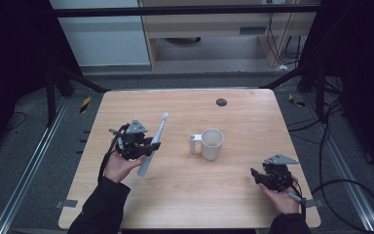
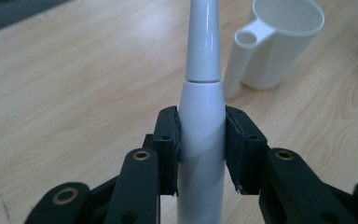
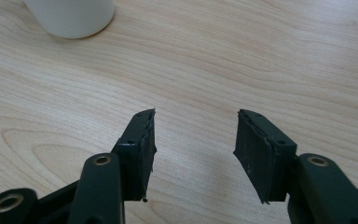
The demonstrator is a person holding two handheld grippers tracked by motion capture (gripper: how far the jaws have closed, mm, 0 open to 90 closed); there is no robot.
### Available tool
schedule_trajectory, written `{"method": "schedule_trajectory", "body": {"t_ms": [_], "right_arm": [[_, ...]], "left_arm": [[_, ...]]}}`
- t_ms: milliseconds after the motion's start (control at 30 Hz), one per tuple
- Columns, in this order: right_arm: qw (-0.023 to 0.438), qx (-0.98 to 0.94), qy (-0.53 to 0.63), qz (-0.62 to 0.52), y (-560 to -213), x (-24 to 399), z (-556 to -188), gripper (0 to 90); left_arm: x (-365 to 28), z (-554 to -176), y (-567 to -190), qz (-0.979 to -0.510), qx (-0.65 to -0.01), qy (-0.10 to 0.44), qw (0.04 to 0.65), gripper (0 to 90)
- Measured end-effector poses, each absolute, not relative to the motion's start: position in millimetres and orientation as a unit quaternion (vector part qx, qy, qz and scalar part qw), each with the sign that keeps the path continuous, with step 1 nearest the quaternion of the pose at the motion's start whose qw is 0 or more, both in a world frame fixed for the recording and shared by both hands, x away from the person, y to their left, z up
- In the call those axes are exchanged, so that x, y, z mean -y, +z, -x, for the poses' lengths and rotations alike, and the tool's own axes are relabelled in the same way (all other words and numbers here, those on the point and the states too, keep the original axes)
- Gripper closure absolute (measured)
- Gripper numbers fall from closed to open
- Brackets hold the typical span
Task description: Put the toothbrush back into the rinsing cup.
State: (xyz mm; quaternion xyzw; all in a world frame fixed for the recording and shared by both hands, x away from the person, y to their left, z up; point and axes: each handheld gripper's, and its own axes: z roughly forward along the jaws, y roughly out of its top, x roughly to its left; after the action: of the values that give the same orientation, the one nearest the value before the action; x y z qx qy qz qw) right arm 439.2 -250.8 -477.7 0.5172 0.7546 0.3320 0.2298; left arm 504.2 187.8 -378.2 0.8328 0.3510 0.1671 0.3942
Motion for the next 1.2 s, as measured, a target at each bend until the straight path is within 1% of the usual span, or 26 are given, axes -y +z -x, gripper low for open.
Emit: {"method": "schedule_trajectory", "body": {"t_ms": [300,433,867,1000,1200], "right_arm": [[0.237,-0.752,0.335,-0.516,-477.5,251.1,-439.4,46.3],[0.237,-0.751,0.336,-0.517,-477.9,250.6,-439.6,45.6],[0.239,-0.752,0.336,-0.515,-480.3,250.9,-441.0,41.9],[0.242,-0.752,0.335,-0.514,-480.7,251.0,-441.3,41.2],[0.242,-0.752,0.334,-0.515,-481.5,250.6,-441.7,40.2]], "left_arm": [[-174.1,-506.1,-359.9,-0.781,-0.362,0.212,0.462,66.8],[-164.6,-509.1,-354.0,-0.762,-0.365,0.222,0.486,66.8],[-130.3,-518.7,-338.0,-0.723,-0.357,0.232,0.544,66.8],[-122.2,-519.4,-336.2,-0.716,-0.353,0.241,0.552,66.8],[-103.8,-525.2,-336.5,-0.707,-0.351,0.230,0.569,66.8]]}}
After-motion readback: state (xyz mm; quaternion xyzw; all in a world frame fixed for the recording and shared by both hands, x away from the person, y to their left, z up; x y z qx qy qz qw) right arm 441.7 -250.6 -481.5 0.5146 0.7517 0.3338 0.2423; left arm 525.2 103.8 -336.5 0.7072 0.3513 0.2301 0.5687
